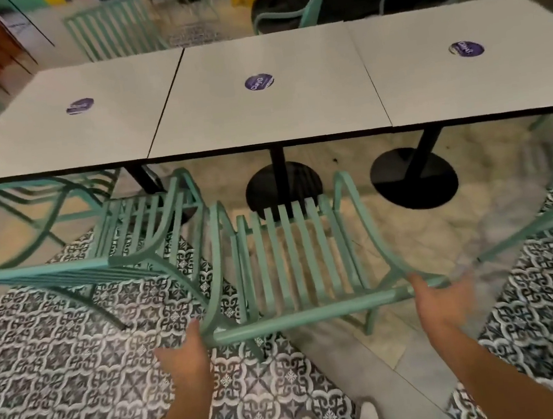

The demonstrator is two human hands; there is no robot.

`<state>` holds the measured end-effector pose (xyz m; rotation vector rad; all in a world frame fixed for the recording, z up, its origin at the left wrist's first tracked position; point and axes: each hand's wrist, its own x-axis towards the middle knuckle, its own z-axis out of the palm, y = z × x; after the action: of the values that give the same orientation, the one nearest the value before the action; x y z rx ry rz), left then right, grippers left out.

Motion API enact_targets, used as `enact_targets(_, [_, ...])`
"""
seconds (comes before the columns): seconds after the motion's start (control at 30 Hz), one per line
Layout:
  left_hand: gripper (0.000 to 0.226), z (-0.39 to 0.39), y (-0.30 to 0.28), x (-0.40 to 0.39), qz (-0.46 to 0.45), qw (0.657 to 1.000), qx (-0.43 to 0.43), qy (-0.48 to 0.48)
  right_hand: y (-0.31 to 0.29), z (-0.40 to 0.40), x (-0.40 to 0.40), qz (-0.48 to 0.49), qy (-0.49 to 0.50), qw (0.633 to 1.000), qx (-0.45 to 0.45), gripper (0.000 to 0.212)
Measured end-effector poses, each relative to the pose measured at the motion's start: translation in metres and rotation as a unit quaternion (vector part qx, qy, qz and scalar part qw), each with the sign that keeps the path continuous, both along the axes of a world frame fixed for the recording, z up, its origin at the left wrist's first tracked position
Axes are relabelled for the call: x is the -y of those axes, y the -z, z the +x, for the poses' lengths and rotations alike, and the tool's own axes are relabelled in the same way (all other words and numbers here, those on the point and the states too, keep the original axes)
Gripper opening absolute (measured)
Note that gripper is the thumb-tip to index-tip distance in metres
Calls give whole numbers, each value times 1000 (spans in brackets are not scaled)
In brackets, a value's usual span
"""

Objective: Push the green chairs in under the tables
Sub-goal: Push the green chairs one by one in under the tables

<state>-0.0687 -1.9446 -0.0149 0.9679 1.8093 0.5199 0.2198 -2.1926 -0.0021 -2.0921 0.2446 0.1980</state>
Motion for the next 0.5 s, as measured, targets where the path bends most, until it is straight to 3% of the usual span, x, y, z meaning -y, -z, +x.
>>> enact_targets(0.03, [98,1,-4,1,91,988,-79,91,-3,1,8,-79,-98,989,81,92])
enact_targets(0.07, [97,0,-7,2,180,948,-160,207,-4,0,14,-151,-209,954,151,90])
enact_targets(0.13, [86,8,-12,5,274,822,-256,428,11,1,20,-240,-386,859,238,74])
enact_targets(0.2, [74,23,-14,14,244,743,-263,566,28,2,22,-293,-459,795,267,67])
enact_targets(0.3, [57,38,-14,24,233,656,-270,665,33,12,17,-335,-487,770,239,80])
enact_targets(0.33, [52,40,-12,24,241,633,-272,684,33,15,16,-345,-499,761,228,84])
enact_targets(0.5, [50,48,-18,15,212,589,-273,731,28,25,11,-343,-531,731,256,84])
